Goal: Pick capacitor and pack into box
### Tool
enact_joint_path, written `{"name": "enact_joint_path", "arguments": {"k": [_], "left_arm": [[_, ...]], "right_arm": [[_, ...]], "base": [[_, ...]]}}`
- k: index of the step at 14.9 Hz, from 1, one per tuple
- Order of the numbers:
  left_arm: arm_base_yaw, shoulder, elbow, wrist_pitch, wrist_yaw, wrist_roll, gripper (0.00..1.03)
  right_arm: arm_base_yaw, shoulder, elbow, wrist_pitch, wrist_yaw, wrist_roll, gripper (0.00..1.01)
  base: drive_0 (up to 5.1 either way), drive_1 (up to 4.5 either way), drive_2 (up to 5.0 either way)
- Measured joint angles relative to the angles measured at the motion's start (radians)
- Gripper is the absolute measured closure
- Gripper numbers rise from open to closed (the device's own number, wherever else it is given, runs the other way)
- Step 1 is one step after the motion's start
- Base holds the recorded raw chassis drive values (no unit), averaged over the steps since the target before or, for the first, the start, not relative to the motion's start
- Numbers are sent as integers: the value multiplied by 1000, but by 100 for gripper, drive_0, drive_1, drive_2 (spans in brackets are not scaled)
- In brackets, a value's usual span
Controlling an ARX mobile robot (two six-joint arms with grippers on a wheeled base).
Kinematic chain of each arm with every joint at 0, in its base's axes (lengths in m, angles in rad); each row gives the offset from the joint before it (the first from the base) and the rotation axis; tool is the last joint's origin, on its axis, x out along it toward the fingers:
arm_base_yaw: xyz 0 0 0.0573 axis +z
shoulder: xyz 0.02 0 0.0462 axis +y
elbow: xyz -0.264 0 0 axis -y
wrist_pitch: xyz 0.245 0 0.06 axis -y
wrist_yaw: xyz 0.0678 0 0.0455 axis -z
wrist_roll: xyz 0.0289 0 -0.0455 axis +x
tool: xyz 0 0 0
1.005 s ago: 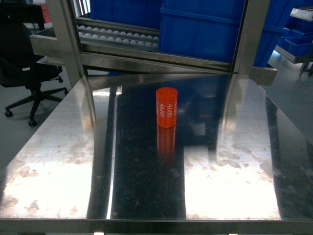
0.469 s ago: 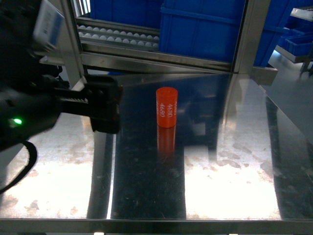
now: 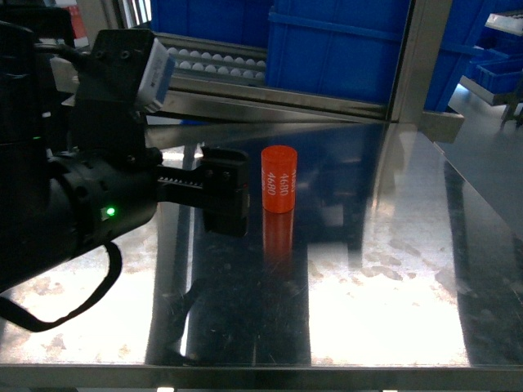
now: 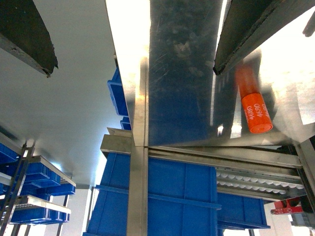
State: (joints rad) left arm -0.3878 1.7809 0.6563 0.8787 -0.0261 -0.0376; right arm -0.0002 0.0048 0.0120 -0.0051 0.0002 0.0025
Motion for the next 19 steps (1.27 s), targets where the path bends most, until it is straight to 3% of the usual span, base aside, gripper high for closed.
{"name": "enact_joint_path", "arguments": {"k": [7,13,16,19], "left_arm": [[-30,288,275,-46,20,8,5],[-32,546,625,-180,-11,32,5],[-34,597,726,-251,-12,39,6],[-34,597,735,-273,-18,37,42]], "right_arm": [[0,0,0,0,0,0,3],[0,0,0,0,0,0,3],[0,0,0,0,0,0,3],[0,0,0,0,0,0,3]], "base": [[0,0,0],[0,0,0],[0,0,0],[0,0,0]]}}
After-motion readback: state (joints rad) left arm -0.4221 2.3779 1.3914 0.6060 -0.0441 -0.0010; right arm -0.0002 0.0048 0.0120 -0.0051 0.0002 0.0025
